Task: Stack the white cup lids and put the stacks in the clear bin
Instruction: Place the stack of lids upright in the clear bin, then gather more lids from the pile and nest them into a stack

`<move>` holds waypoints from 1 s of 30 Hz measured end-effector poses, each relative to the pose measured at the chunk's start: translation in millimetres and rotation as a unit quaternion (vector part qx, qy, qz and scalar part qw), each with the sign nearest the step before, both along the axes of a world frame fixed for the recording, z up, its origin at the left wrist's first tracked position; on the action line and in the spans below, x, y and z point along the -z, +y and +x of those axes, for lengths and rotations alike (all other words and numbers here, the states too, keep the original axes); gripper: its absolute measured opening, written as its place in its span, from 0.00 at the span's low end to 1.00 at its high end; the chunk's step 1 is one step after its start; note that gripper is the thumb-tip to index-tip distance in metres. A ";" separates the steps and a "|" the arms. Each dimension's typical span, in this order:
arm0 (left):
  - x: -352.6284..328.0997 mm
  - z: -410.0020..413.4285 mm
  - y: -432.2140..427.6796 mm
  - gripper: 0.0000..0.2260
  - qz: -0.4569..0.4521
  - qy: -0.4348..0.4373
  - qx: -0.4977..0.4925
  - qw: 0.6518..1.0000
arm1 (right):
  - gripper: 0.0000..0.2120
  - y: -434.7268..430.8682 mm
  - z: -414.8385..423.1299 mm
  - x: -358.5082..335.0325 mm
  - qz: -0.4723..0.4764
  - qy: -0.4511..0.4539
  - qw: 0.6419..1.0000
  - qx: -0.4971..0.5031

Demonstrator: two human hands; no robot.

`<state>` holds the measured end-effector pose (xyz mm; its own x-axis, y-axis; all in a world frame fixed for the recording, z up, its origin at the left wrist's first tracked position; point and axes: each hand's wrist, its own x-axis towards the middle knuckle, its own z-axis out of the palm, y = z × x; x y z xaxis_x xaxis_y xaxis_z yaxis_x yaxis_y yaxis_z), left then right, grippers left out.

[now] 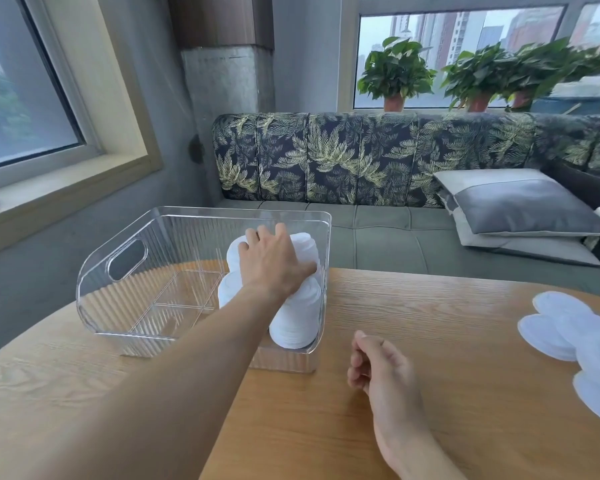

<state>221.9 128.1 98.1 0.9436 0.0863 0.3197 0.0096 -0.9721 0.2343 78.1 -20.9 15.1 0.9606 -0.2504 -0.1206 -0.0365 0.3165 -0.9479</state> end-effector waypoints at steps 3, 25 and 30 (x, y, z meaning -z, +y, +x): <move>-1.6 0.5 -0.3 0.30 0.043 -0.010 -0.004 0.999 | 0.11 0.0 -2.3 1.9 -0.010 -0.009 1.000 0.007; -63.9 -76.2 7.1 0.19 -0.191 -0.050 0.094 0.976 | 0.09 -29.9 -49.3 5.2 -0.026 0.003 0.999 0.021; -67.3 -137.1 -23.7 0.11 -0.383 -0.163 0.123 0.901 | 0.11 -63.6 -82.9 5.6 -0.092 0.003 0.995 0.048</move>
